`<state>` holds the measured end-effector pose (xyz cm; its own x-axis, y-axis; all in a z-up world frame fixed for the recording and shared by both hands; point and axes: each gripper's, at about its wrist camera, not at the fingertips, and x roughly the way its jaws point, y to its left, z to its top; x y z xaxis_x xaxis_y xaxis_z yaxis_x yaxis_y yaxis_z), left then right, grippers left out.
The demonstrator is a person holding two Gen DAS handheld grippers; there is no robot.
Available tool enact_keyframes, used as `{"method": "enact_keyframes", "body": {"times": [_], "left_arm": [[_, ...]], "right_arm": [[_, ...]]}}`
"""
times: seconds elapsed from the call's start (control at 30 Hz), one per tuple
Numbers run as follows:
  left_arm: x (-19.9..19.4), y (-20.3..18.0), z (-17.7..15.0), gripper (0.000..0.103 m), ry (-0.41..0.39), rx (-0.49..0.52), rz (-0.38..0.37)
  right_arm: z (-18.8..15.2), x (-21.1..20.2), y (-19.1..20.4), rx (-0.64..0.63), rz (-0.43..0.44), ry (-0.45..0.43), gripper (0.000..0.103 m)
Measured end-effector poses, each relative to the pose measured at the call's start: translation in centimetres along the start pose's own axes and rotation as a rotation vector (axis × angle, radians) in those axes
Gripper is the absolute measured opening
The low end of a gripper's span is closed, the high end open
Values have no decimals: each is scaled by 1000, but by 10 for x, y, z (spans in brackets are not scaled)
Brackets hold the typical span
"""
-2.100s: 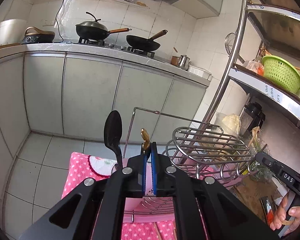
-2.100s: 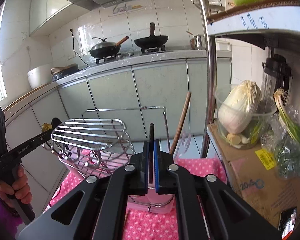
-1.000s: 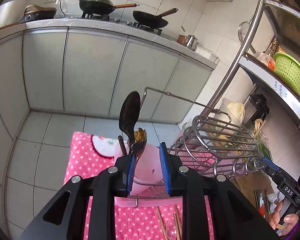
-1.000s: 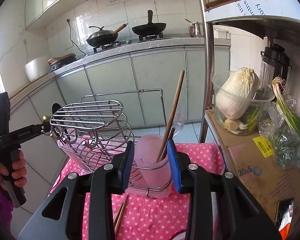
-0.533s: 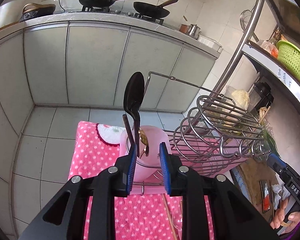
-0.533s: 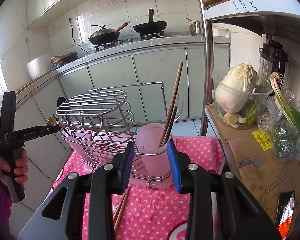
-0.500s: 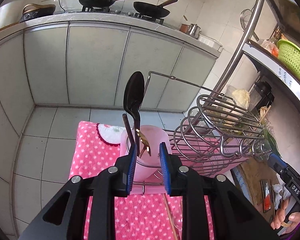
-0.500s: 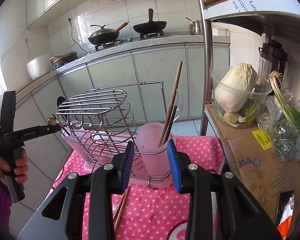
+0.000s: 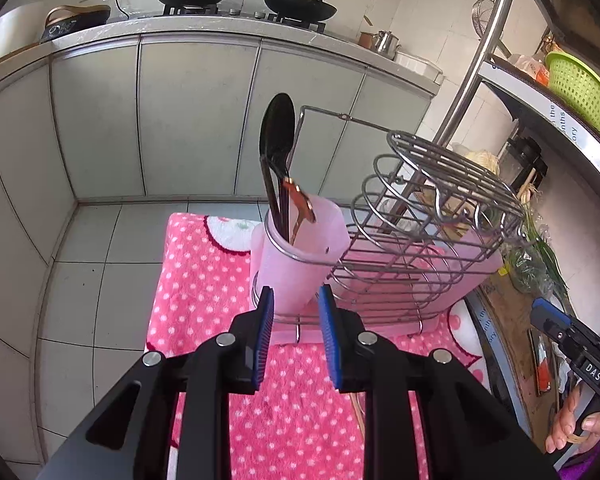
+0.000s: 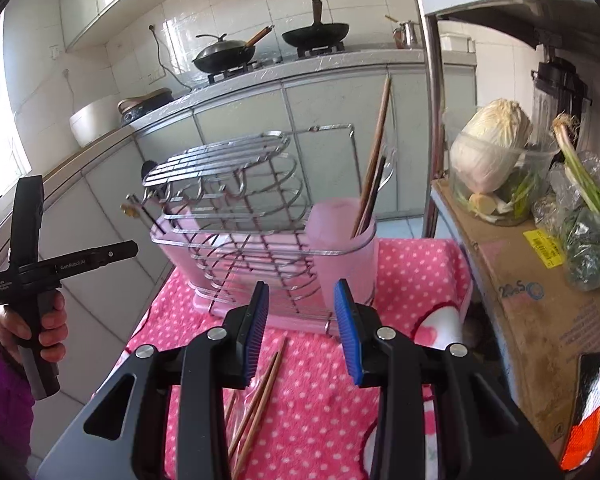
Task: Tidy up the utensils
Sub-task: 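Lower both tools to the cloth and grasp a wooden chopstick with each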
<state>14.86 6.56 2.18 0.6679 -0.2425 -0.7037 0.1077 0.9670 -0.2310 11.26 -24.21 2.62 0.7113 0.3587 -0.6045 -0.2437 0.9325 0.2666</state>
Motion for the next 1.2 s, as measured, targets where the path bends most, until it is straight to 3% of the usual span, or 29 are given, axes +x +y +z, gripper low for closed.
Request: {"method": "enact_keyframes", "body": {"times": [0.23,0.47,0.73,0.8,1.2], "left_arm": [[-7,0,-33,22,33,-7,-44],[-6,-3,-54,22,38,-10,-80],[1,-10,-60,22,47,14,-91],[6,-9,-59,22,56,12,-92],[62,-24,-64,22,206,2,-78]], "right_arm": [[-29,43,3,84,74,149,34],[-57,102,10,169,98,343,22],[-75,150,14,194,37,460,20],[-81,159,11,206,35,492,11],[-89,174,13,224,40,499,10]]}}
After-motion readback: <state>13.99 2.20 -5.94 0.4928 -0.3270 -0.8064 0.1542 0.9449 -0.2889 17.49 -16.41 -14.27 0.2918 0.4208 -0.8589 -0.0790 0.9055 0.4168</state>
